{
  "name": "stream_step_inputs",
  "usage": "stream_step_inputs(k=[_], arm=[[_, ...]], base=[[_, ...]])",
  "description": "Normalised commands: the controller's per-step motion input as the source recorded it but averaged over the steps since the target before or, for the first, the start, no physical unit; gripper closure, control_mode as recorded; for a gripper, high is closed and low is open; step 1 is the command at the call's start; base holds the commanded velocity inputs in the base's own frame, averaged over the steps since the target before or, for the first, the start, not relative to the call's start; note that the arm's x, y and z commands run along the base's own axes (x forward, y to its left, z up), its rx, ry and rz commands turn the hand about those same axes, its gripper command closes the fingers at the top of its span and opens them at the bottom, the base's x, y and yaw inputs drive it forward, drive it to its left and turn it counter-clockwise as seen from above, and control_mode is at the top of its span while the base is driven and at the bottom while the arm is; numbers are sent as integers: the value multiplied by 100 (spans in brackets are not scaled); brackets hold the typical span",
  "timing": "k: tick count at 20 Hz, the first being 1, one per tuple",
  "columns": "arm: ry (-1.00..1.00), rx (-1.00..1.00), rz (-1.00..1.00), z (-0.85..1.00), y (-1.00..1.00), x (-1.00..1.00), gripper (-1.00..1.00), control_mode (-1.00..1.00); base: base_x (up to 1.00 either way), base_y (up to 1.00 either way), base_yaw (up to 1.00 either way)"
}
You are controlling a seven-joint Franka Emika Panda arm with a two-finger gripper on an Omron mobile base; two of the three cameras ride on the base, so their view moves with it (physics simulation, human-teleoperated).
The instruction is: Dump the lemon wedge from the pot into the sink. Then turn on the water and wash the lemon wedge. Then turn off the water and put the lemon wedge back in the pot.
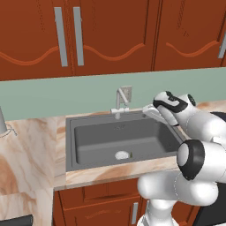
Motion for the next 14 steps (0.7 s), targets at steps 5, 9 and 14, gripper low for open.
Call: stream_step_inputs(k=[5, 9, 14], arm=[[-13, 0, 2, 1, -2, 0, -100, -100], [-5, 2, 1, 2, -4, 6, -100, -100], [1, -1, -4, 0, 2, 19, -100, -100]], base=[[0, 0, 0], [0, 0, 0], [0, 0, 0]])
